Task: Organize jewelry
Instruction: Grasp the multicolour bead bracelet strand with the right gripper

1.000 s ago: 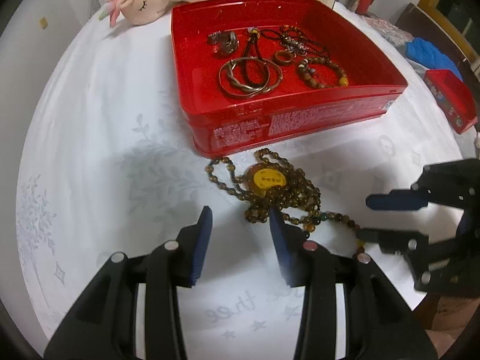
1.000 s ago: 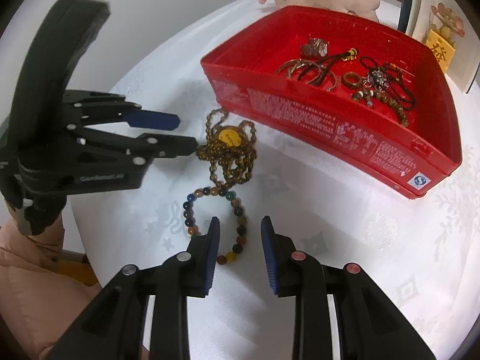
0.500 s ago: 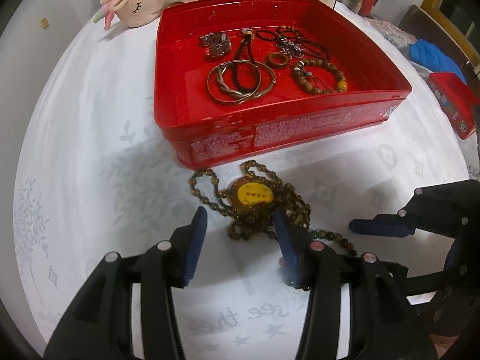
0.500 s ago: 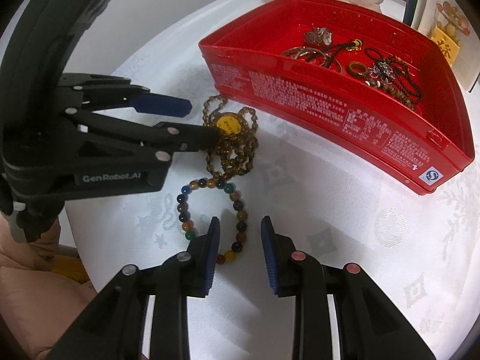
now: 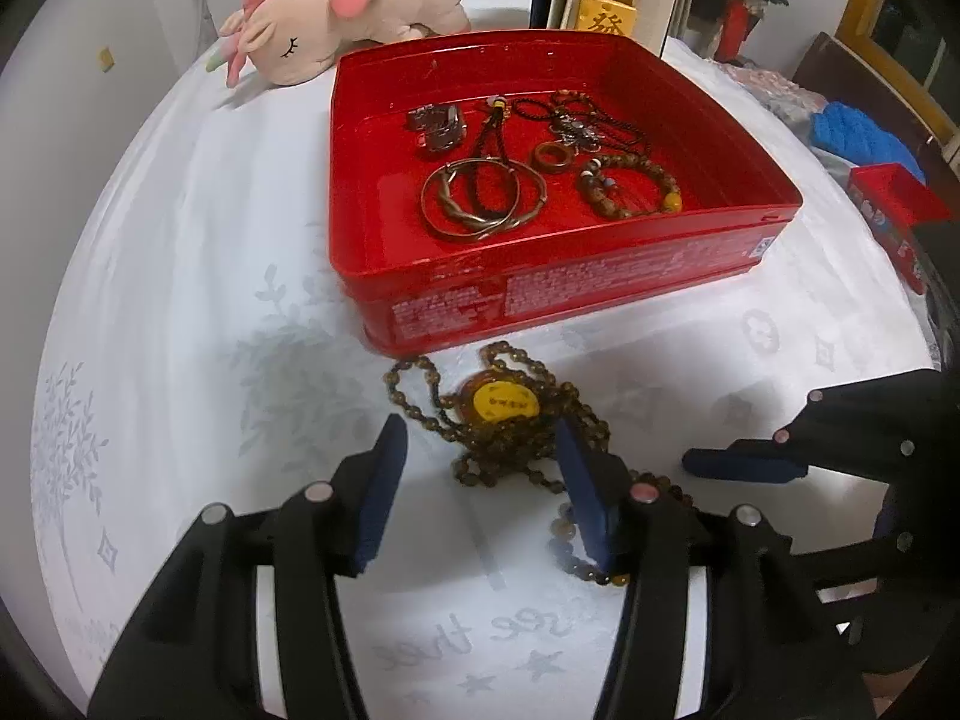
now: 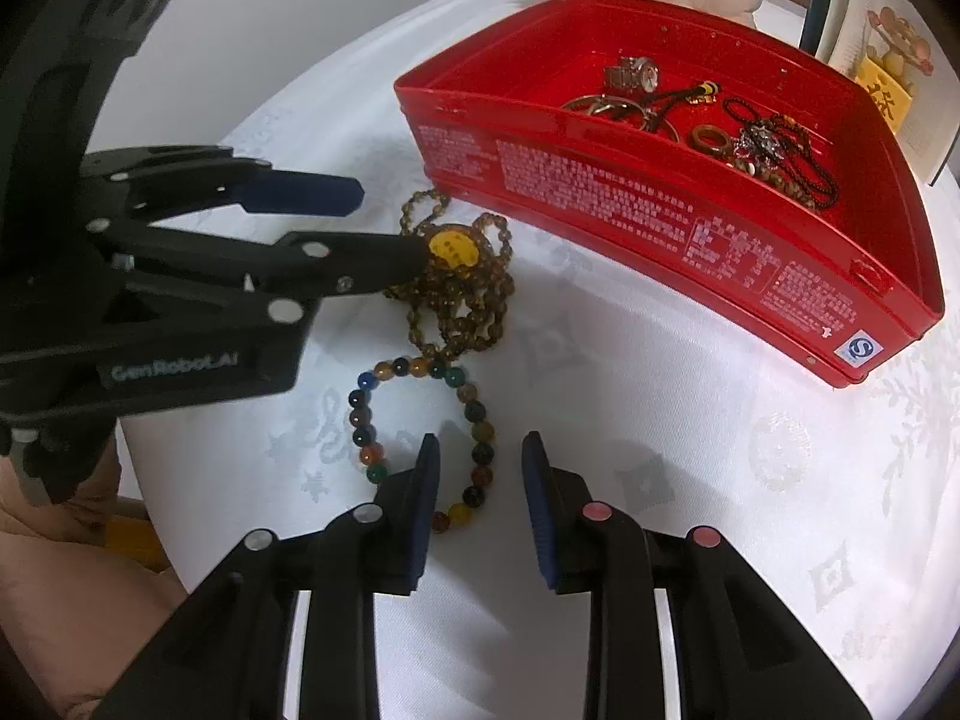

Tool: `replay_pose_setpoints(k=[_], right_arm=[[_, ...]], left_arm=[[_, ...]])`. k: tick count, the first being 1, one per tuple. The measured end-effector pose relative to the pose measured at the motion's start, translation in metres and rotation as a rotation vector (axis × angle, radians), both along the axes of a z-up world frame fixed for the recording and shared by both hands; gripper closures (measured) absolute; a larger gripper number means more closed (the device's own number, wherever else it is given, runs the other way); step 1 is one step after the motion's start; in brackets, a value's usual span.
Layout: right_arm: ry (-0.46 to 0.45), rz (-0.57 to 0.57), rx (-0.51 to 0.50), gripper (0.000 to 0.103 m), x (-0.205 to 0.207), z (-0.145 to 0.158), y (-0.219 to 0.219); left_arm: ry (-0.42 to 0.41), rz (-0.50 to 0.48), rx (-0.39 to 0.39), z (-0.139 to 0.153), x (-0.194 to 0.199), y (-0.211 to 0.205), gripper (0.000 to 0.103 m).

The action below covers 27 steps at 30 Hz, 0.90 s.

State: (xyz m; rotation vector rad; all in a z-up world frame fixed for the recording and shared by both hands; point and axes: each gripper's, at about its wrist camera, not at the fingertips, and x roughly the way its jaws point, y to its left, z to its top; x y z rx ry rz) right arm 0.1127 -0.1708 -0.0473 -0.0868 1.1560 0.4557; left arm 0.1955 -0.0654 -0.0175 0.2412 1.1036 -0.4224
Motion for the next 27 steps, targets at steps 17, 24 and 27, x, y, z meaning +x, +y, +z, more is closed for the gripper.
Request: replay_pose_setpoints(k=[17, 24, 27], right_arm=[[-0.032, 0.020, -0.051, 0.095, -0.008, -0.003, 0.000], [-0.045, 0.034, -0.066, 0.095, -0.014, -0.001, 0.000], [-0.043, 0.039, -0.069, 0.095, -0.014, 0.000, 0.001]], left_arm=[[0.061, 0.029, 0.001, -0.019, 0.021, 0.000, 0.033], [0.077, 0.044, 0.008, -0.023, 0.023, 0.001, 0.028], [0.075, 0.045, 0.013, -0.023, 0.023, 0.002, 0.028]])
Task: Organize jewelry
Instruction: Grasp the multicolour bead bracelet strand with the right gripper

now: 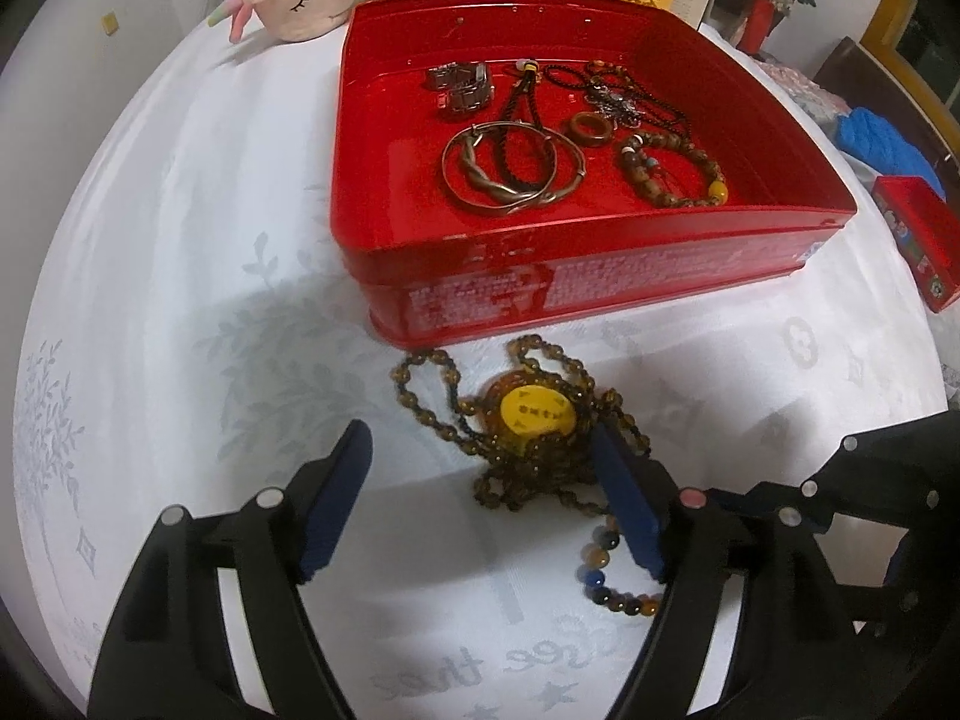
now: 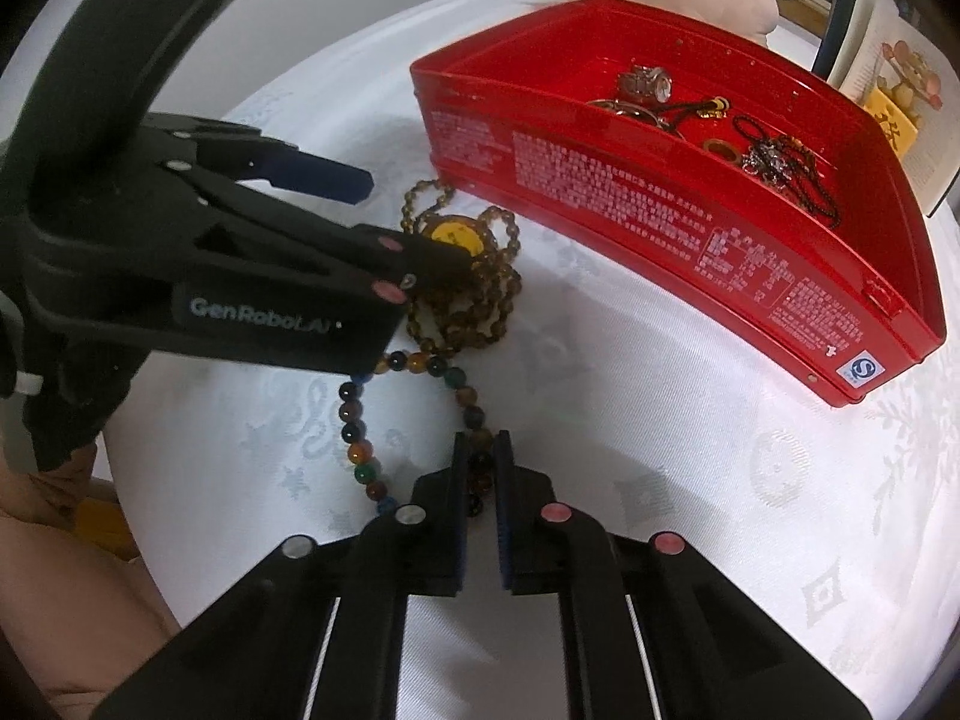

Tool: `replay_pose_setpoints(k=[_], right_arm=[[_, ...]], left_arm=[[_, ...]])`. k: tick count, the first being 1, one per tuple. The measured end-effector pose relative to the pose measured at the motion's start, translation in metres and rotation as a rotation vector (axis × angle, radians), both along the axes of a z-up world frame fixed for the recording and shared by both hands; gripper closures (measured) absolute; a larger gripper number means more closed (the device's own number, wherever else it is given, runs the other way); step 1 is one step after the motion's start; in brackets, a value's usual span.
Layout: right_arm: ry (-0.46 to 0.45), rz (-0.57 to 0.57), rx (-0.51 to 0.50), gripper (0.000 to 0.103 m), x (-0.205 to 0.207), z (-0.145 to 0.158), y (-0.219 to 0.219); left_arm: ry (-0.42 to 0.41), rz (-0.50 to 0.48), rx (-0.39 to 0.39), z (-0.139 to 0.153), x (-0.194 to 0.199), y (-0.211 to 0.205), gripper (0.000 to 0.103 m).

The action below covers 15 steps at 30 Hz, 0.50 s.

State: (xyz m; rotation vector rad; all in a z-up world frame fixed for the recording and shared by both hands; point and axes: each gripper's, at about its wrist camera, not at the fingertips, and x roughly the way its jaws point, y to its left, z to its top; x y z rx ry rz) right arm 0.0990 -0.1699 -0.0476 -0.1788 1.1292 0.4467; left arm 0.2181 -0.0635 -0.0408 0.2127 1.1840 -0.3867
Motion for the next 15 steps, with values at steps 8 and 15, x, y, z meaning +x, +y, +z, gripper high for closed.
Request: replay_pose_setpoints(k=[8, 15], right_arm=[[-0.006, 0.013, -0.010, 0.095, 0.000, -0.001, 0.008], [0.002, -0.001, 0.021, 0.096, -0.005, 0.003, 0.001]], left_arm=[[0.021, 0.002, 0.028, -0.009, 0.009, -0.008, 0.023], [0.015, -0.041, 0.021, -0.009, 0.007, -0.024, 0.044]])
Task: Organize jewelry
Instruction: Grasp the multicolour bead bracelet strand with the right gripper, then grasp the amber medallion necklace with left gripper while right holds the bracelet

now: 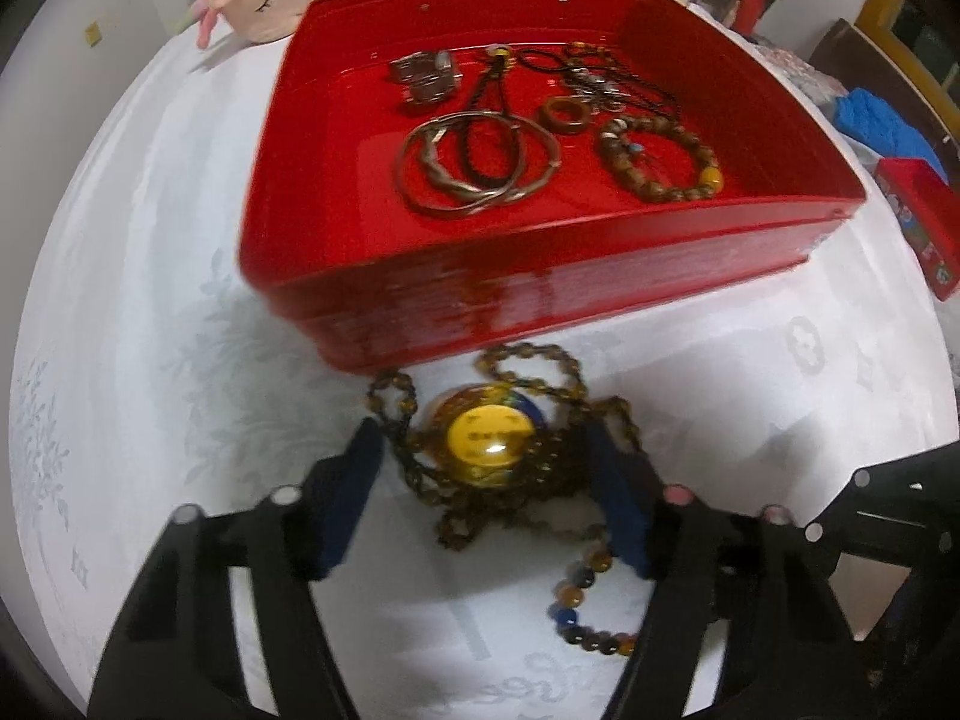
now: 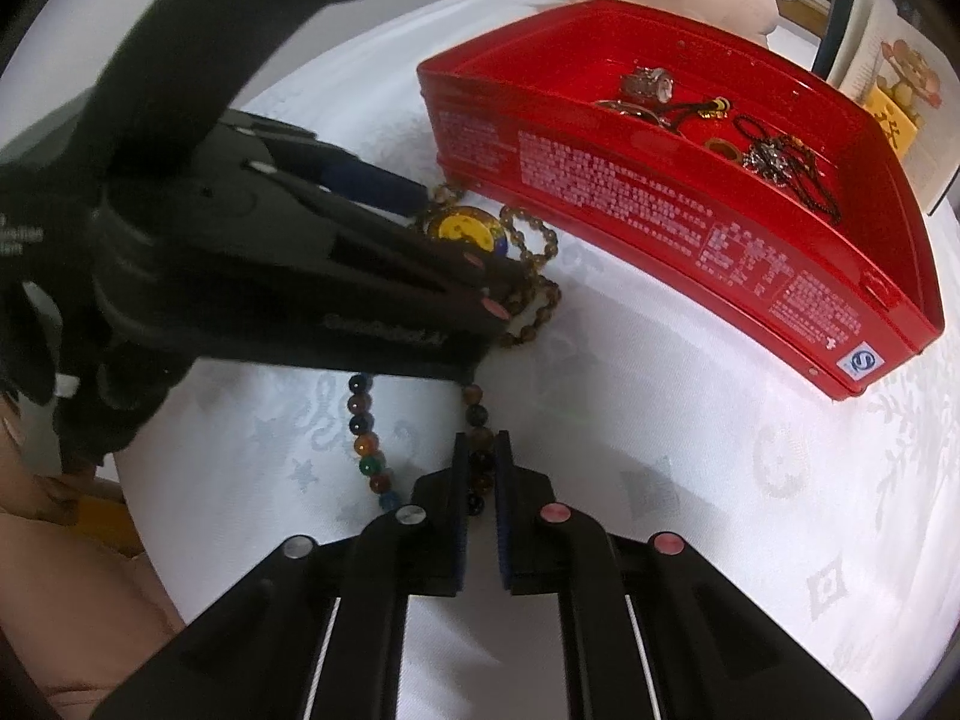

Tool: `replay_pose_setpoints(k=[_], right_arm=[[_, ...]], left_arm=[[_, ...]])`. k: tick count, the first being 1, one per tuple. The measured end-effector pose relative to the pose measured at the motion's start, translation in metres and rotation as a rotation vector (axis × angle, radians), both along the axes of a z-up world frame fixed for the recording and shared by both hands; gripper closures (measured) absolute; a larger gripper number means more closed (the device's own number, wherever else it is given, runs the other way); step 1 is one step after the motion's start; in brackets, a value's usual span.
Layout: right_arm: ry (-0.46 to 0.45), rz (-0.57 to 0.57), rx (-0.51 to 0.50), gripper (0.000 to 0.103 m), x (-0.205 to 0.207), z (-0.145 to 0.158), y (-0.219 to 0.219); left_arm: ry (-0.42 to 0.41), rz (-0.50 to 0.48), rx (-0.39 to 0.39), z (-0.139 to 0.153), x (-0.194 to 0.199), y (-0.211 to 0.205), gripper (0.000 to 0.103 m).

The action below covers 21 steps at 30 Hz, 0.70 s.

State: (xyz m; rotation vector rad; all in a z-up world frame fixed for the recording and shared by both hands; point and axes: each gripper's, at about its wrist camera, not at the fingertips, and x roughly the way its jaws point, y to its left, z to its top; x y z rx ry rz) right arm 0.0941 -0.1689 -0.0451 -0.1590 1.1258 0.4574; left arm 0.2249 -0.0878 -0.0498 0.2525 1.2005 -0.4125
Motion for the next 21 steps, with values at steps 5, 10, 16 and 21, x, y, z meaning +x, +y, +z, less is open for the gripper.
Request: replay_pose_setpoints(k=[5, 10, 16, 21], right_arm=[[-0.002, -0.014, 0.015, 0.096, -0.003, 0.004, -0.010], [0.002, -0.014, 0.023, 0.096, -0.003, 0.004, -0.015], [0.008, -0.008, 0.034, 0.096, 0.005, -0.001, -0.019], [0.009, -0.011, 0.038, 0.096, 0.006, -0.001, -0.021]], left_arm=[[0.022, -0.029, -0.018, 0.002, -0.005, -0.004, 0.056], [0.079, -0.028, -0.094, 0.009, -0.002, 0.003, 0.044], [0.066, -0.055, -0.072, 0.008, -0.007, -0.006, 0.028], [0.045, -0.071, 0.007, -0.009, -0.004, -0.022, 0.025]])
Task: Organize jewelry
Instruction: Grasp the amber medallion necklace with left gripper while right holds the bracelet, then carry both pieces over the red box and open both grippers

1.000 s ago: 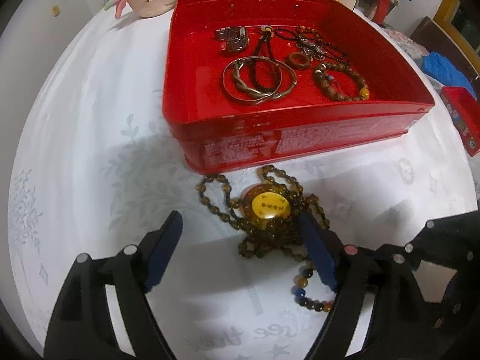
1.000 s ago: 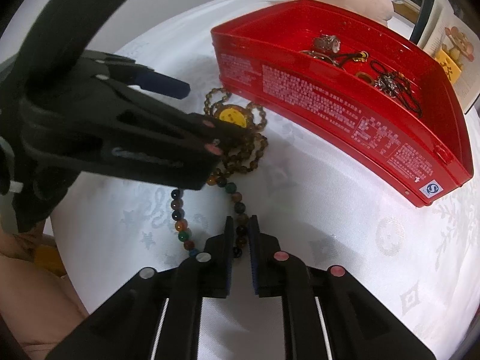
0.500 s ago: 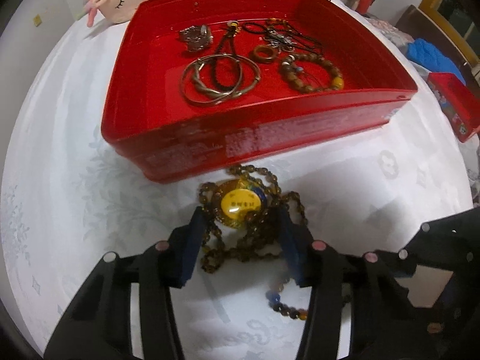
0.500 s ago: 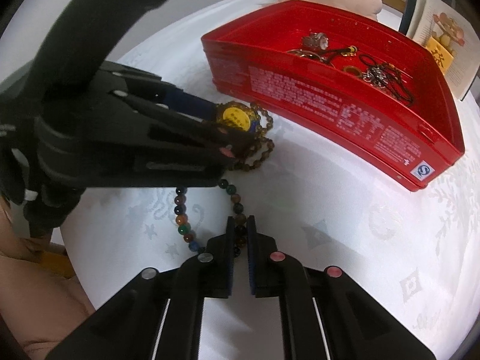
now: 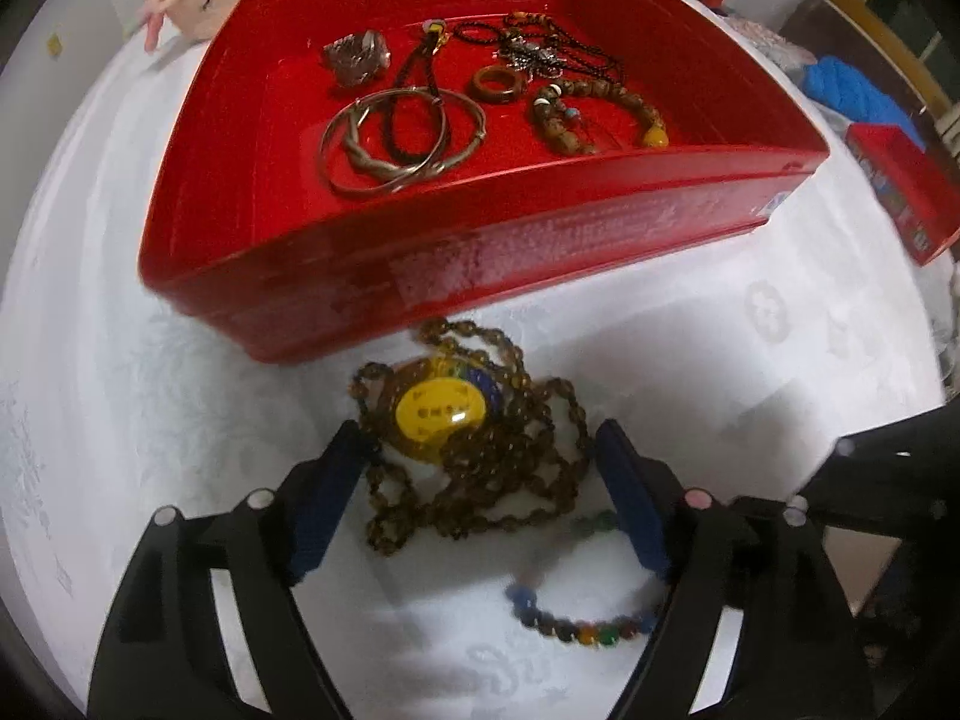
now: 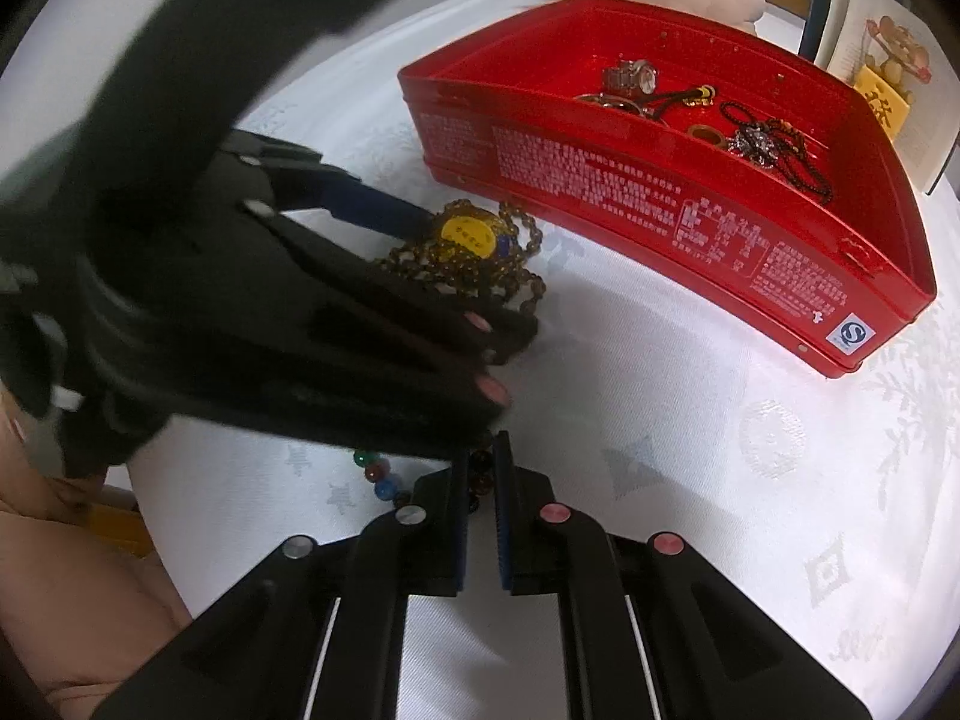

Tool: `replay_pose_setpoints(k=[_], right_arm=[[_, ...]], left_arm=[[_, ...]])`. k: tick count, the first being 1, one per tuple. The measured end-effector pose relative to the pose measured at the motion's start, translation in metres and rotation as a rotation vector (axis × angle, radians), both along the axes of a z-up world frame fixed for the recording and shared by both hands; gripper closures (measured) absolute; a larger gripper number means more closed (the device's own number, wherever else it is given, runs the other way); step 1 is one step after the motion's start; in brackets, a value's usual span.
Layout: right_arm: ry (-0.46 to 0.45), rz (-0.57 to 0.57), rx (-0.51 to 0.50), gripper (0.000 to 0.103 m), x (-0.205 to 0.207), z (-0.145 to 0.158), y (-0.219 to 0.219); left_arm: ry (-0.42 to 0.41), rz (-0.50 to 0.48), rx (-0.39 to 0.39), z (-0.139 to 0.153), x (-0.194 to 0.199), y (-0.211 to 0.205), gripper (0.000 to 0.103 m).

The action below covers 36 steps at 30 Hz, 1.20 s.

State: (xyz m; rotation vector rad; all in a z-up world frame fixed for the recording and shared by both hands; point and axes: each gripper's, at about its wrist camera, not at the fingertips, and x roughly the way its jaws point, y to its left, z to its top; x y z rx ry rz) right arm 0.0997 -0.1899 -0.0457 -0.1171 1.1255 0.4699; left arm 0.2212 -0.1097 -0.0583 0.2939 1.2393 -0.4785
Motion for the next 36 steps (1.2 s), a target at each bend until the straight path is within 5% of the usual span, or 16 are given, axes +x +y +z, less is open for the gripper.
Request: replay_pose_setpoints(k=[3, 10, 18, 36], right_arm=[[0.001, -0.003, 0.004, 0.096, -0.001, 0.000, -0.003], [0.003, -0.016, 0.009, 0.096, 0.003, 0.002, -0.007], [-0.015, -0.041, 0.026, 0.096, 0.002, 0.004, -0.014], [-0.164, -0.082, 0.032, 0.096, -0.014, 0.065, -0.031]], left_arm=[[-0.019, -0.003, 0.006, 0.000, -0.001, -0.002, 0.029], [-0.040, -0.019, -0.009, 0.007, -0.010, 0.001, 0.091], [-0.021, -0.006, -0.104, 0.012, -0.015, 0.016, 0.094], [-0.166, -0.046, -0.261, 0.088, -0.048, 0.031, 0.097]])
